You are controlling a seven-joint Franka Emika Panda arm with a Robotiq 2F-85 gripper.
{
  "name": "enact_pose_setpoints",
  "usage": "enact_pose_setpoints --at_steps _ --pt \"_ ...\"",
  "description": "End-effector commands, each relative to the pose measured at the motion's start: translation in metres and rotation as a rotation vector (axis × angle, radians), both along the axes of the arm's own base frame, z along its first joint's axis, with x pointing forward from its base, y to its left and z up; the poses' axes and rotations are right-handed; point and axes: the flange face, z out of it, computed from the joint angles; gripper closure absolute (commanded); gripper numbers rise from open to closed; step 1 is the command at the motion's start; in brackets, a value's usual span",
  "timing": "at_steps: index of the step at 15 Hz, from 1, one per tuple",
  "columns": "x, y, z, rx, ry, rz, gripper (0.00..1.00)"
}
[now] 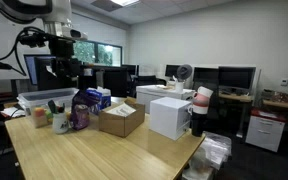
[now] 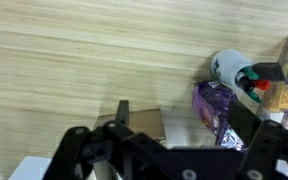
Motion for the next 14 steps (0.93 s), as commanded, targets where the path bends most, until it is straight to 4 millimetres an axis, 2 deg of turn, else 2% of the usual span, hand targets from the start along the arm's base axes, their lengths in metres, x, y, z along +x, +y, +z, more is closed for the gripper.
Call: enact_pose_setpoints --at_steps 1,9,14 --pt "0.0 0.0 0.001 0.0 0.001 0.0 0.0" --pt "-0.001 0.001 0.0 0.001 -0.001 0.001 0.0" --pt "-0.018 0.025 -0.007 0.009 -0.01 0.057 0.0"
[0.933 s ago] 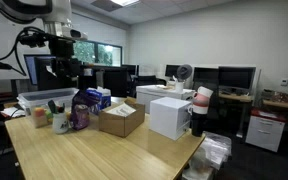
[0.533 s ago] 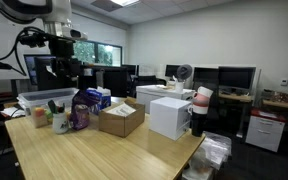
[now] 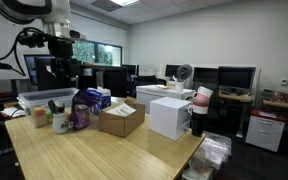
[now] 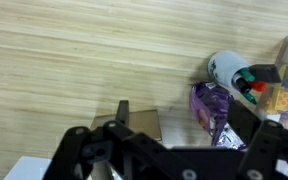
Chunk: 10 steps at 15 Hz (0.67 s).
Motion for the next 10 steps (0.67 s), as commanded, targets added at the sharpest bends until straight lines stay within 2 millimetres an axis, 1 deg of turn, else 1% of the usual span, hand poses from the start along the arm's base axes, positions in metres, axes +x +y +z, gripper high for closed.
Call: enact_pose_setpoints --at_steps 1,6,9,10 --pt "-0.02 0.024 -0.008 0.008 -0.009 0.057 0.0" --pt "-0.043 0.058 -0.023 0.019 0.02 0.124 0.0" --pt "-0.051 0.083 -0.028 0.007 -0.022 0.166 0.0" --pt "-0.053 0.094 -0.029 0.004 -0.046 0.176 0.0"
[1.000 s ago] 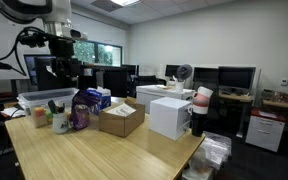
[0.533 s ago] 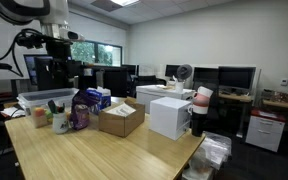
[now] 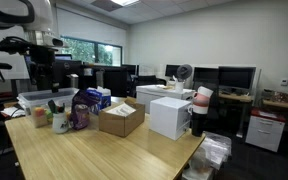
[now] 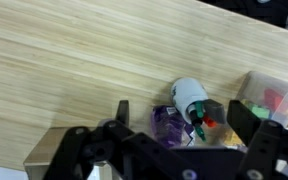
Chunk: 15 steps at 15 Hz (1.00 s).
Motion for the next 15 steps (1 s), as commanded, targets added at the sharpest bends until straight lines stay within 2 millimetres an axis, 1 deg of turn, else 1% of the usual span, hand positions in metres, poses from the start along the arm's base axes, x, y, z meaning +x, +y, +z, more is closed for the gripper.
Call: enact_pose_setpoints --at_steps 1,6,7,8,9,10,15 --pt "-0.003 0.039 0.011 -0.005 -0.081 0.046 0.0" --pt "-0.002 0.092 0.011 -0.047 -0.177 0.087 0.0" --pt "-0.004 0.099 0.01 -0.058 -0.178 0.111 0.0" --pt "-0.004 0.081 0.014 -0.052 -0.16 0.093 0.0" --pt "-0.006 0.087 0.014 -0.057 -0.162 0.102 0.0" --pt "-0.006 0.089 0.014 -0.058 -0.162 0.106 0.0" --pt "-0.005 0.083 0.014 -0.048 -0.16 0.091 0.0"
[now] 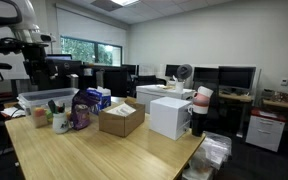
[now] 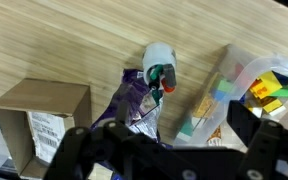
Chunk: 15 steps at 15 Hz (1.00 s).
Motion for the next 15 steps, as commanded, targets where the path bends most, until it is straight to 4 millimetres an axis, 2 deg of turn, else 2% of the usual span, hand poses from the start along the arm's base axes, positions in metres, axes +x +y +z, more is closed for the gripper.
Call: enact_pose_setpoints --at_steps 1,2,6,15 --pt "0.0 0.0 0.001 0.0 0.001 0.0 0.0" --pt "0.001 0.0 0.003 -0.007 -0.019 -0.011 0.0" --pt "0.005 0.024 0.018 -0.043 -0.181 -0.042 0.0" --pt "-0.013 0.083 -0.008 -0.222 -0.245 -0.074 0.0"
